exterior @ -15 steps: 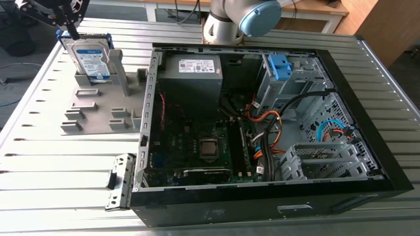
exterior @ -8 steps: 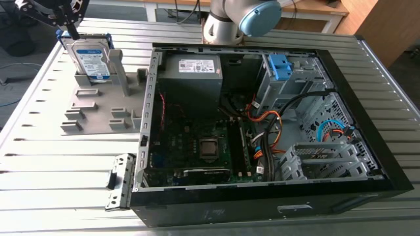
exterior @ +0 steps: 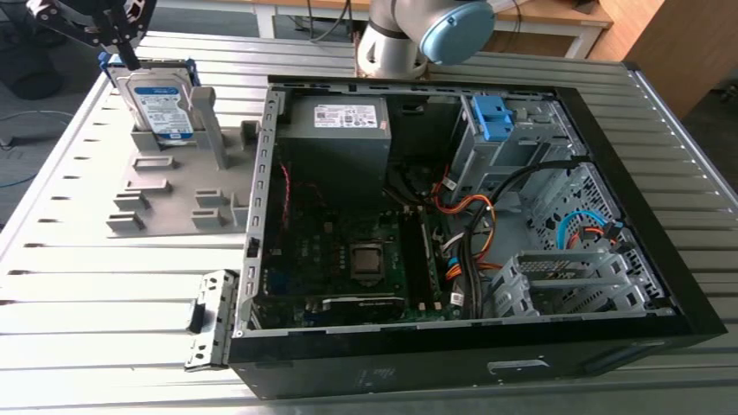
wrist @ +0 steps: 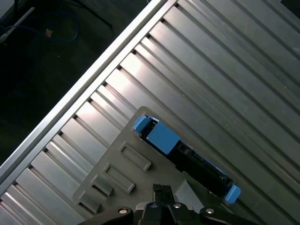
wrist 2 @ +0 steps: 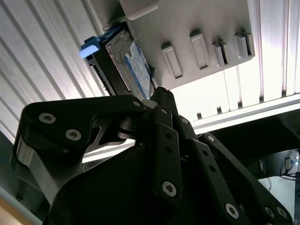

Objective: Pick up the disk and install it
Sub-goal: 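Pick up the disk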

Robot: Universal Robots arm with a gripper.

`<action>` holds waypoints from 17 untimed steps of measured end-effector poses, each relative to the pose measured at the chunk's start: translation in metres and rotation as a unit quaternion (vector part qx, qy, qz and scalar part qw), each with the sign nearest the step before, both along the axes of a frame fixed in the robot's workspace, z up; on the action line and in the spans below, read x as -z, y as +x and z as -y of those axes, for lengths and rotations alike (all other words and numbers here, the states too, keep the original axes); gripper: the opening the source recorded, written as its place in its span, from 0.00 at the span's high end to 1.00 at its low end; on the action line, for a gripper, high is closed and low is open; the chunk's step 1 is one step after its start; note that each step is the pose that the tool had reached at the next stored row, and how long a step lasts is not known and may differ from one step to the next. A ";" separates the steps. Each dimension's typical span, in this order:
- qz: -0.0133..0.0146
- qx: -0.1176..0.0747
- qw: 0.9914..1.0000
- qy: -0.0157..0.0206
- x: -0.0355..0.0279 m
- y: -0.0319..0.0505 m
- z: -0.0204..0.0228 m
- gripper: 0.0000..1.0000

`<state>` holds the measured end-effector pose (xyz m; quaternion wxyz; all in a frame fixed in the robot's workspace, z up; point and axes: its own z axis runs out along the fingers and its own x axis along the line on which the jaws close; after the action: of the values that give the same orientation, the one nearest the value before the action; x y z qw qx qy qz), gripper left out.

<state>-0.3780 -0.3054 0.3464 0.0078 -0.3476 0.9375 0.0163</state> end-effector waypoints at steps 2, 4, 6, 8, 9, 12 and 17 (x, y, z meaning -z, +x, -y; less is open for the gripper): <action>0.000 -0.003 1.000 0.000 0.0000 0.0000 0.0000 0.89; 0.000 -0.005 1.000 0.000 0.0000 0.0000 0.0000 0.89; 0.000 -0.007 1.000 0.000 0.0000 0.0000 0.0000 0.89; 0.000 -0.010 1.000 0.000 0.0000 0.0000 0.0000 0.89; 0.000 -0.011 1.000 0.000 0.0000 0.0000 0.0000 0.89; 0.000 -0.015 1.000 0.000 0.0000 0.0000 0.0000 0.89; 0.000 -0.021 1.000 0.000 0.0000 0.0000 0.0000 0.89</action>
<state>-0.3780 -0.3054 0.3464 0.0073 -0.3669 0.9301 0.0162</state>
